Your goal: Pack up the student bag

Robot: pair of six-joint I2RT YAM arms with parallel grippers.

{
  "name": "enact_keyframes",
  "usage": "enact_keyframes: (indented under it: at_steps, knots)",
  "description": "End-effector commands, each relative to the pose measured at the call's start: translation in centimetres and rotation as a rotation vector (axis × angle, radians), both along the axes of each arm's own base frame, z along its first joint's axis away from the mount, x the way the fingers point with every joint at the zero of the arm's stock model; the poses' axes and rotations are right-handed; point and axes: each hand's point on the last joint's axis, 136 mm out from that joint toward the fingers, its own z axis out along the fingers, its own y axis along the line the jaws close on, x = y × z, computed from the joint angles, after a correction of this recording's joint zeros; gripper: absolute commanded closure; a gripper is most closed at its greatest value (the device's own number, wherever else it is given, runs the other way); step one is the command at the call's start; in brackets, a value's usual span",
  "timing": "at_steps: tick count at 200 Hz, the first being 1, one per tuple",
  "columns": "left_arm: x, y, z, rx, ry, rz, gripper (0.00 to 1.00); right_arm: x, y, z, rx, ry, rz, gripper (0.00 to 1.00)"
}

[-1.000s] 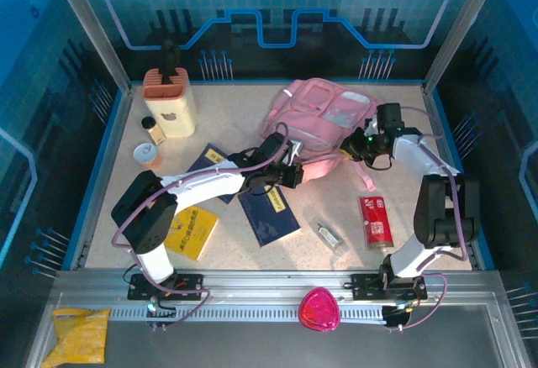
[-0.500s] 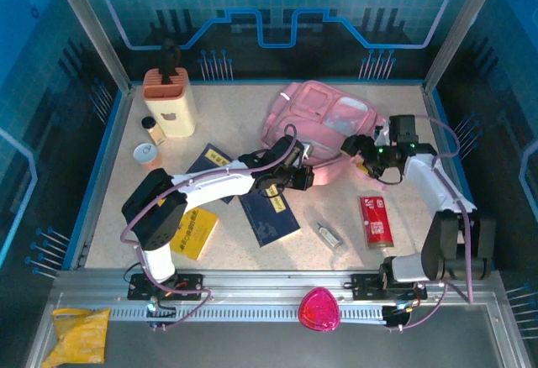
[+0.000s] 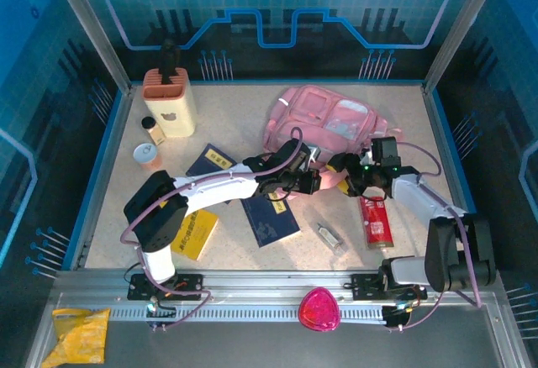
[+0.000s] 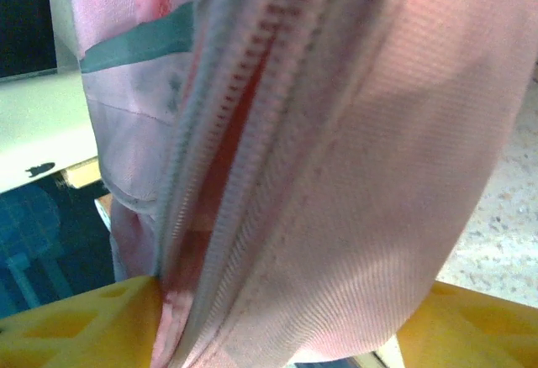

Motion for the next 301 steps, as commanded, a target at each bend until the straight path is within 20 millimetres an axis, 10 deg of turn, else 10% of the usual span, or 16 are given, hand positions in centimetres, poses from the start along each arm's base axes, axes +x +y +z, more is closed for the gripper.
enact_keyframes:
  at_steps: [1,90,152,194,240,301]
  knots:
    - [0.0,-2.6,4.0,-0.117,-0.048,-0.047,1.0,2.4,0.3,1.4,-0.008,-0.07,-0.022,0.38]
    - [-0.8,-0.5,3.3,-0.056,-0.049,-0.061,1.0,3.1,-4.8,2.4,-0.119,-0.133,0.001,1.0]
    - [1.0,6.0,-1.0,0.051,-0.011,0.018,1.0,5.9,-7.8,4.9,-0.113,-0.186,0.041,1.0]
    - [1.5,5.0,-0.9,0.012,0.011,-0.004,1.0,8.3,-8.5,4.8,-0.133,-0.192,0.034,1.0]
    - [1.2,2.0,0.0,-0.038,0.023,-0.027,1.0,9.2,-9.3,4.6,-0.19,-0.167,0.05,0.66]
    - [0.6,-0.6,2.1,-0.13,-0.006,-0.02,1.0,2.8,-9.4,4.2,-0.24,-0.073,0.035,0.14]
